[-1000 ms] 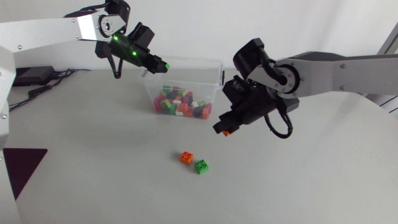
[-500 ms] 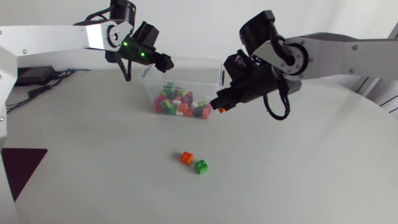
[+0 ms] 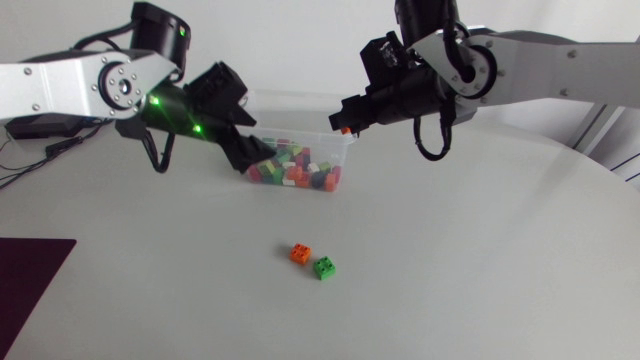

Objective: Place the duplo bricks in the container

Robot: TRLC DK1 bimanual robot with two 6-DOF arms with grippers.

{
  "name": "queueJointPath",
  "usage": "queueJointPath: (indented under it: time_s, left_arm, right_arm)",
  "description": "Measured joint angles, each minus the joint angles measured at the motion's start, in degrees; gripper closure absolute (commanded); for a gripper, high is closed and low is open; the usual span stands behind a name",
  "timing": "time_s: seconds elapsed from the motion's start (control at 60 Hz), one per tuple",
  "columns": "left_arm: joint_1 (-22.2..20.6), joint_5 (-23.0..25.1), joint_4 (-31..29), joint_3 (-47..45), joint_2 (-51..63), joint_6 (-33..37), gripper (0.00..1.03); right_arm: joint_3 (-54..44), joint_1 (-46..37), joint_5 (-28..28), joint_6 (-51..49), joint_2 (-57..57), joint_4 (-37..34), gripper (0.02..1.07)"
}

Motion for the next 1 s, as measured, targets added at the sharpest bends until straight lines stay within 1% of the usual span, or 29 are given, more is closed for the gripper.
queueJointPath:
  time_s: [0.15, 0.283, 0.433, 0.517, 0.767, 0.9, 1.0]
  left_arm:
    - [-2.6, 0.3, -3.6, -6.0, 0.0, 6.4, 0.06]
    - [-3.7, 0.4, -4.1, -8.2, 0.0, 10.2, 0.06]
    - [-4.7, 0.5, -4.1, -9.3, 0.8, 13.0, 0.06]
    - [-5.4, 0.4, -4.0, -9.8, 1.7, 13.7, 0.06]
    - [-5.9, 0.4, -4.1, -11.1, 2.4, 15.0, 0.06]
    - [-5.9, 0.4, -4.1, -12.0, 2.4, 15.8, 0.06]
    - [-5.9, 0.4, -4.1, -12.5, 2.4, 16.2, 0.06]
  right_arm:
    - [0.1, 0.0, 0.1, 0.2, 2.8, 2.9, 0.87]
    - [1.1, 0.0, 0.3, 0.2, 4.9, 4.5, 0.87]
    - [3.5, 0.0, 0.3, 0.2, 6.9, 6.3, 0.87]
    - [5.0, 0.0, 0.3, 0.2, 8.2, 6.6, 0.87]
    - [7.8, 0.0, 0.9, 0.2, 12.3, 11.3, 0.87]
    - [8.0, 0.0, 1.0, 0.4, 13.6, 14.8, 0.87]
    - [8.1, 0.0, 2.3, 0.4, 14.6, 17.9, 0.86]
